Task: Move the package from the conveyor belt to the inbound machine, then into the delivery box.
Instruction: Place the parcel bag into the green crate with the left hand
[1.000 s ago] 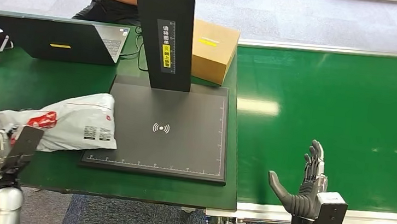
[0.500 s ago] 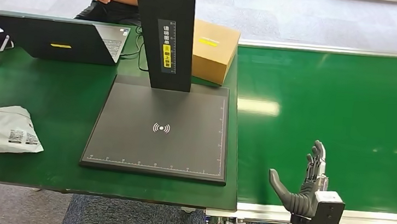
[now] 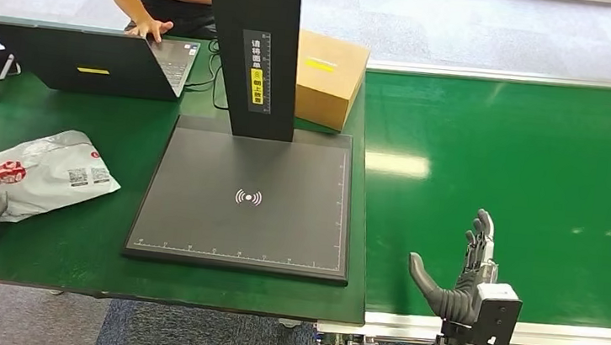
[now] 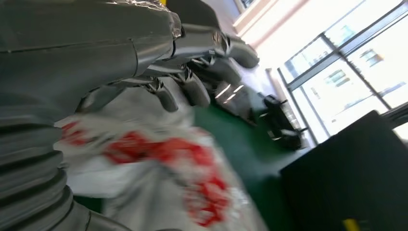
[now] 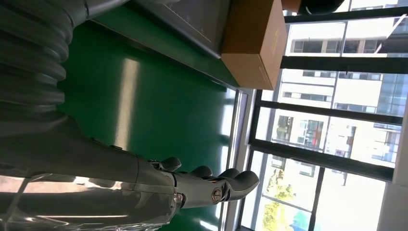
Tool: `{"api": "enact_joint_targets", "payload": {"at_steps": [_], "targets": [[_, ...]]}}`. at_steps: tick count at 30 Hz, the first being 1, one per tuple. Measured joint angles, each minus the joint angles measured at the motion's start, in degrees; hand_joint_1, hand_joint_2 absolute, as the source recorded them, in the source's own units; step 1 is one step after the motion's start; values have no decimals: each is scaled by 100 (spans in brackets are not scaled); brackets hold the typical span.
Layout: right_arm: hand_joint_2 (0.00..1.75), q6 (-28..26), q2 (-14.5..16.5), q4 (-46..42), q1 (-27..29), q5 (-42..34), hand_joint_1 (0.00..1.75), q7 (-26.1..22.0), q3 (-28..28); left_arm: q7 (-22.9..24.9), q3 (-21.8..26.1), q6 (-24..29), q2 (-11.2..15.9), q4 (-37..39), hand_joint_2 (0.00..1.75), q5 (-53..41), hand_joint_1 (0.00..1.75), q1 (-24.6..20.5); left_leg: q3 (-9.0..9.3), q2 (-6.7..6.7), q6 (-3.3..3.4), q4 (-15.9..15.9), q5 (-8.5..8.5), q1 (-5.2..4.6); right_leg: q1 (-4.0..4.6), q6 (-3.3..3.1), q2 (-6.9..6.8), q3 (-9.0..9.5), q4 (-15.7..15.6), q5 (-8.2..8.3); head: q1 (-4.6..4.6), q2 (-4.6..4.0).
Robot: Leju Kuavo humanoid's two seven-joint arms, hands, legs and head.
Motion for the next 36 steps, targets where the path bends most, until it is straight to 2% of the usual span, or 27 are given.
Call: {"api": "enact_joint_targets", "payload": {"at_steps": [6, 11, 13, 18, 23, 25, 27, 31, 36], "targets": [[175, 78, -20, 18, -14, -33, 0, -8, 80, -749, -405, 669, -412, -760, 175, 864, 0, 184, -2, -1, -1, -1, -2, 0, 1, -1, -1, -1, 0, -1, 1, 0], [175, 122, -35, 56, -17, -84, 0, -33, 167, -936, -764, 633, -695, -1437, 175, 1591, 0, 461, -1, 0, -2, -2, -3, 0, 1, -1, -1, -1, 0, -2, 0, 0], [175, 165, -46, 76, -17, -97, 0, -52, 200, -1042, -906, 298, -766, -1613, 175, 1978, 0, 573, 0, 0, -2, -2, -2, 0, 1, -1, -1, -1, 0, -2, 0, 0], [175, 336, -87, 156, -36, -190, 0, -117, 216, -1100, -1459, -1174, -859, -1834, 175, 2540, 0, 890, 0, -2, -2, -2, -2, 0, 1, -1, -2, 1, 0, -1, 0, 0], [175, 509, -129, 345, -176, -140, 0, -33, 286, -1414, -2102, -2616, -951, -1712, 175, 2922, 0, 1043, 1, -1, -2, -1, -2, -2, -1, 0, -2, 1, 0, -1, 1, 0], [87, 572, -140, 448, -252, -139, 0, 60, 336, -1492, -2369, -3146, -1023, -1624, 175, 3147, 0, 1092, 1, -1, -2, 0, -2, -2, -1, 0, -2, 1, 0, 0, 0, 0], [0, 627, -148, 540, -309, -166, 0, 109, 379, -1493, -2604, -3450, -1117, -1550, 175, 3340, 0, 1129, 0, -1, -2, 0, -2, -2, -1, 0, -2, 1, 0, 0, 1, 0], [175, 766, -158, 633, -362, -184, 0, 123, 488, -1402, -3016, -3636, -1350, -1476, 175, 3591, 0, 1154, 0, -2, -2, 0, -2, -2, -1, 0, -2, 0, 0, -1, 0, 0], [175, 982, -162, 652, -386, -153, 0, 137, 620, -1174, -3322, -3687, -1615, -1418, 175, 3879, 0, 1148, 0, -1, -2, -1, -2, -2, 0, 0, -2, 0, 0, -1, 0, 0]]}}
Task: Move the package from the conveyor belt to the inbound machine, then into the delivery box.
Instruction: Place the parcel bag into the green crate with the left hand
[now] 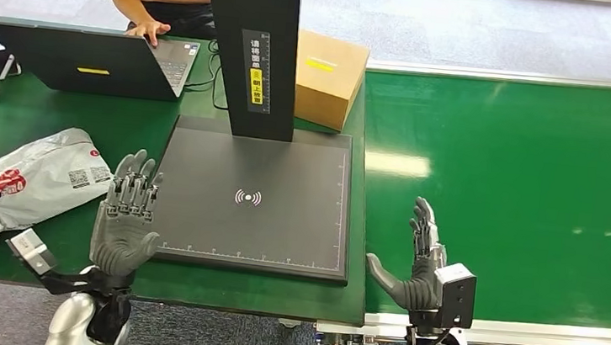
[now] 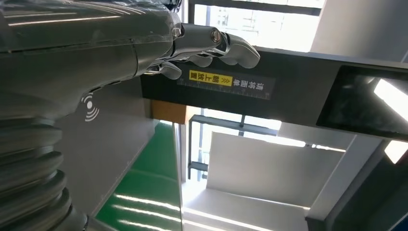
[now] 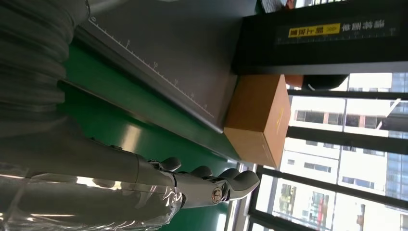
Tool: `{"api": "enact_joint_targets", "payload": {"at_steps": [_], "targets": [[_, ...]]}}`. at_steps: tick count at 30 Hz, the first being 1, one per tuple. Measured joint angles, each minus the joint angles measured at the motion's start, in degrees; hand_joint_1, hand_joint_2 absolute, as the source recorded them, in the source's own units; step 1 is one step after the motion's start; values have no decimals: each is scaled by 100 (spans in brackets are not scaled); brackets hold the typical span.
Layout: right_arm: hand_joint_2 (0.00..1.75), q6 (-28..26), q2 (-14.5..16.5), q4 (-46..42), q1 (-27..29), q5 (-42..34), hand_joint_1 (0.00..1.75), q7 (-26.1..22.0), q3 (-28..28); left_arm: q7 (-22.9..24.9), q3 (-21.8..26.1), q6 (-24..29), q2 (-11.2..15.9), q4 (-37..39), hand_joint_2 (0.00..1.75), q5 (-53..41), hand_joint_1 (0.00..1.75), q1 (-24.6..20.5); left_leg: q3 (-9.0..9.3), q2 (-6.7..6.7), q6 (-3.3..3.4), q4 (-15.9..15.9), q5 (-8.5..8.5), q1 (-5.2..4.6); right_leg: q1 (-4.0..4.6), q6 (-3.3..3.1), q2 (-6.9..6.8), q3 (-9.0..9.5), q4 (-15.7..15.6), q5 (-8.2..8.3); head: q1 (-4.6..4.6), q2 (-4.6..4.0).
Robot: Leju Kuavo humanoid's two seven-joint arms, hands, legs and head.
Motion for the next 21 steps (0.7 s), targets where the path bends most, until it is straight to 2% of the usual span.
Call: {"api": "enact_joint_targets", "payload": {"at_steps": [10, 16, 21], "targets": [[175, 336, 0, -36, 22, 20, 0, -116, 139, 320, -242, 529, -301, 38, 175, -192, 0, 10, 0, 0, 0, 0, 0, 0, 0, 0, 0, 0, 0, 0, 1, 0], [175, 382, 0, -64, 26, 114, 0, -253, 182, 217, -402, 205, -352, 54, 175, 119, 0, 5, 0, 0, 0, 0, 0, 0, 0, 0, 0, 0, 0, 0, 1, 0], [175, 481, -2, -62, 25, 130, 0, -324, 212, 137, -483, 248, -352, 102, 175, -4, 0, -3, 0, 0, 0, 0, 0, 0, 0, 0, 0, 0, 0, 0, 0, 0]]}}
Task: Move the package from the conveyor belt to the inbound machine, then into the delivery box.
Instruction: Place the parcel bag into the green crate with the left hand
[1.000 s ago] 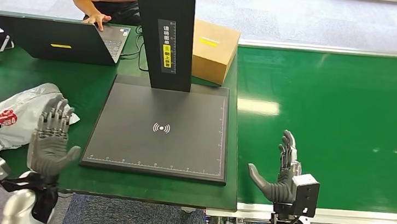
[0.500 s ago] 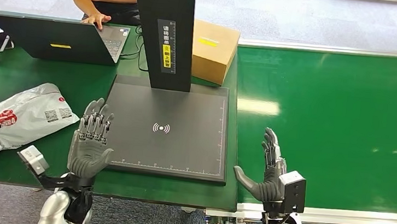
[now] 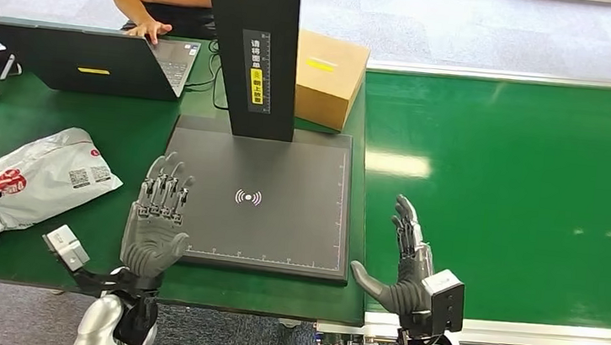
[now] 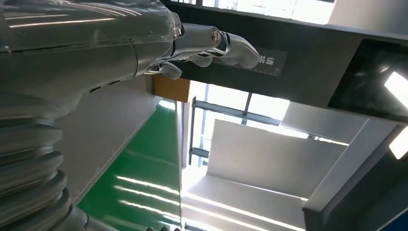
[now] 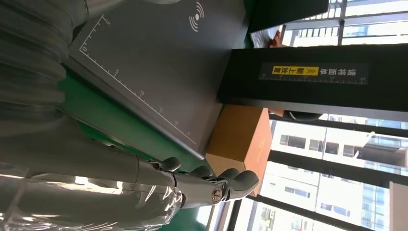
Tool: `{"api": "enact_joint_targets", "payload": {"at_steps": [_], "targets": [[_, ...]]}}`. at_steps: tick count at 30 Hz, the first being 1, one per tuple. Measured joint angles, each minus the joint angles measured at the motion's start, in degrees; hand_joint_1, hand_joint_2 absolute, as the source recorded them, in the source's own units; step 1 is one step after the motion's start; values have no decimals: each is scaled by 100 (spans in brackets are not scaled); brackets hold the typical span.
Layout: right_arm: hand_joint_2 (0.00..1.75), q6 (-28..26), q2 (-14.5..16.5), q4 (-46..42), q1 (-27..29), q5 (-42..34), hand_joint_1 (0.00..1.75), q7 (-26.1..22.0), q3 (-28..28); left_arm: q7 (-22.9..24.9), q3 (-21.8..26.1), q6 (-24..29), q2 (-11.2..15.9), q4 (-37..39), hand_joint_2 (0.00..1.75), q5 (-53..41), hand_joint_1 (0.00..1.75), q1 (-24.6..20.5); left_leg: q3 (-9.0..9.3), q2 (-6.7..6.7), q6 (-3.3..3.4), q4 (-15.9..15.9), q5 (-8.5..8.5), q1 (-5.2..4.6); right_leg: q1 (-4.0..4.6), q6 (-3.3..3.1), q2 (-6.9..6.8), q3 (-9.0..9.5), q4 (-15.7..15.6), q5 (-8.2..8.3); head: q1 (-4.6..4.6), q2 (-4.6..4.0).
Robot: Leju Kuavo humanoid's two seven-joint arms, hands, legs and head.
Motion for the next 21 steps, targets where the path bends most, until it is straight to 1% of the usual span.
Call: {"api": "enact_joint_targets", "payload": {"at_steps": [3, 8, 16, 21], "targets": [[175, 62, -1, 0, -1, 1, 0, -36, 5, 45, -51, -29, 13, 15, 175, -194, 0, -5, 0, 0, 0, 0, 0, 0, 0, 0, 0, 0, 0, 0, 1, 0], [175, 20, -1, 0, -8, 84, 0, -111, 16, 178, -145, -432, 102, 43, 175, -341, 0, -8, 0, 0, 0, 0, 0, 0, 0, 0, 0, 0, 0, 0, 0, 0], [175, -422, -1, -12, -35, 432, 0, -651, 15, 140, -130, -689, 182, 119, 175, -387, 0, -44, -1, 0, 0, 0, 0, 0, 0, 0, 0, 0, 0, 0, 0, 0], [175, -816, -1, -63, -63, 697, 0, -925, 20, 341, -150, -694, 208, 198, 175, -459, 0, -92, 0, 0, 0, 0, 0, 0, 0, 0, 0, 0, 0, 0, 1, 0]]}}
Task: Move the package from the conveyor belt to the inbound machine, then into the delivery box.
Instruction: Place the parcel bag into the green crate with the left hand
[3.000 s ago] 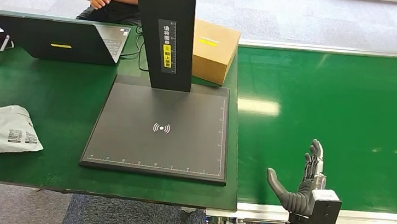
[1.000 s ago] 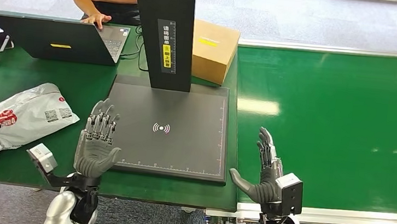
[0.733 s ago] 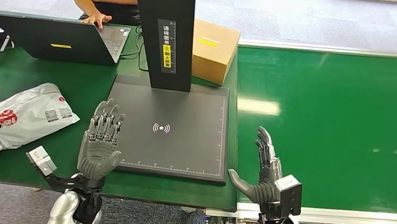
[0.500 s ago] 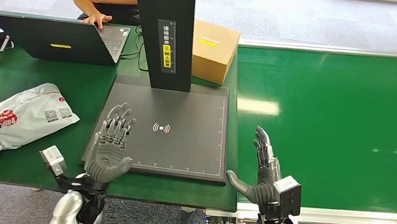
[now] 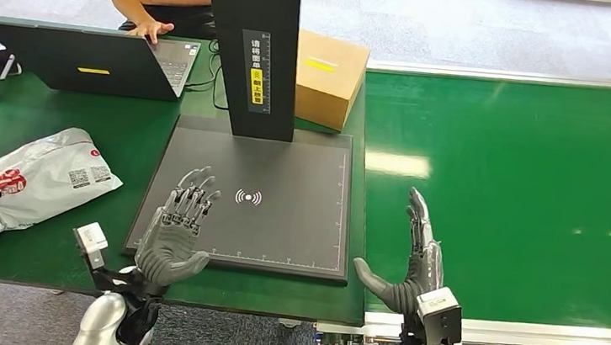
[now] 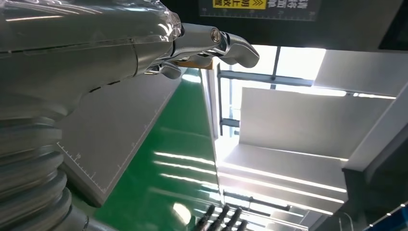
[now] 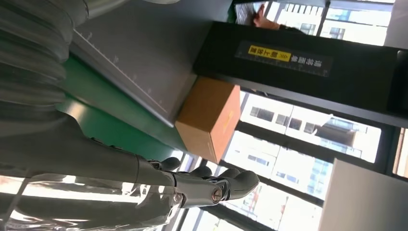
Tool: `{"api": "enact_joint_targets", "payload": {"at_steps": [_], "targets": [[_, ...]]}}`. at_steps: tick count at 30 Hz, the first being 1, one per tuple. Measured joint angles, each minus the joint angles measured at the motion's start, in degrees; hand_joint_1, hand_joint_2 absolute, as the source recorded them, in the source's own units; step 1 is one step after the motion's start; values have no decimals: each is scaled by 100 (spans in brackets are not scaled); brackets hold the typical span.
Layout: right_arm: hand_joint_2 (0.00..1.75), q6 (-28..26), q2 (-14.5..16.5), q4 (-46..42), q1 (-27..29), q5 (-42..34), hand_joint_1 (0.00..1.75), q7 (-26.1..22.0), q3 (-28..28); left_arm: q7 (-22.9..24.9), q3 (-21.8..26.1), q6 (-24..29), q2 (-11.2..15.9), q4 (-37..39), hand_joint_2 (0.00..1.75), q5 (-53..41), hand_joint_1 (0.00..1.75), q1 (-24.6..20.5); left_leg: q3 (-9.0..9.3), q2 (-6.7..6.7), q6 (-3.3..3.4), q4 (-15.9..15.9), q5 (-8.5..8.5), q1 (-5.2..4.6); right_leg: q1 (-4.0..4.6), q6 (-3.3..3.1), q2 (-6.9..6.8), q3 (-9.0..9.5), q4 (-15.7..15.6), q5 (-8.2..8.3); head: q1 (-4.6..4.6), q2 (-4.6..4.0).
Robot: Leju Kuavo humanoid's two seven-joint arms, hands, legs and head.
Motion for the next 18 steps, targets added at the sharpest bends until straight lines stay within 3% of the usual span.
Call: {"api": "enact_joint_targets", "payload": {"at_steps": [8, 12, 17, 18], "targets": [[175, -538, -27, -72, -65, -61, 0, -42, 100, 229, 2, -141, 41, 128, 175, 120, 0, -82, 0, 0, 0, 0, 0, 0, 0, 0, 0, 0, 0, 0, -1, 0], [175, -1088, -100, -170, -91, -71, 0, -48, 223, 432, 2, -347, 57, 183, 0, 293, 0, -105, 0, 1, 0, 0, 0, 0, 0, 0, 0, 0, 0, 0, 0, 0], [175, -1281, -152, -201, -114, -28, 0, -49, 386, 698, 2, -692, 69, 247, 0, 669, 0, -133, 0, 0, 0, 0, 0, 0, 0, 0, 0, 0, 0, 0, -1, 0], [175, -1229, -153, -196, -118, -19, 0, -49, 403, 685, 1, -688, 75, 255, 44, 670, 0, -136, 0, 0, 0, 0, 0, 0, 0, 0, 0, 0, 0, 0, -1, 0]]}}
